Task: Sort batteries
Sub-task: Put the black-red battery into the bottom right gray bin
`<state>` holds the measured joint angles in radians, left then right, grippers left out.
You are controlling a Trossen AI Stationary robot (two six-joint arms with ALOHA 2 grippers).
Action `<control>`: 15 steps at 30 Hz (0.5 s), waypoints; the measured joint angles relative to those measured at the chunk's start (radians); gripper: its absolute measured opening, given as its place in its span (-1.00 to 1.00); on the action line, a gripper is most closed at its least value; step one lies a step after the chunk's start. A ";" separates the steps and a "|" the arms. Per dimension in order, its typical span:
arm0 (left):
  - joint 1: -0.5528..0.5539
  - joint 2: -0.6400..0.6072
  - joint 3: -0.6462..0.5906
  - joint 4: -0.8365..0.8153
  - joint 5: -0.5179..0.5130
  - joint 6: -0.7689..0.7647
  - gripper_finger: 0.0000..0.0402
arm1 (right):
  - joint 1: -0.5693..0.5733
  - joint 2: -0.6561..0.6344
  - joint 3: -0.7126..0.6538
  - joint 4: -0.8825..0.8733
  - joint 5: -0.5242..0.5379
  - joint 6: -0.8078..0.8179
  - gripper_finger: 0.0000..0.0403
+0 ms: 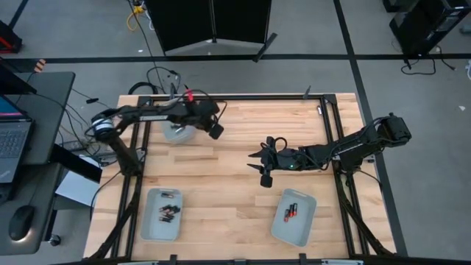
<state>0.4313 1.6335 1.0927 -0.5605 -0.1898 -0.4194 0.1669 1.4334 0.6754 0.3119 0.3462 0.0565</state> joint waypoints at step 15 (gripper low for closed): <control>0.118 0.212 0.000 0.176 -0.037 -0.060 -0.22 | 0.002 0.000 0.000 0.000 0.000 0.004 -0.18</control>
<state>0.5491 1.8452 1.0924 -0.3849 -0.2267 -0.4792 0.1688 1.4334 0.6754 0.3118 0.3462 0.0601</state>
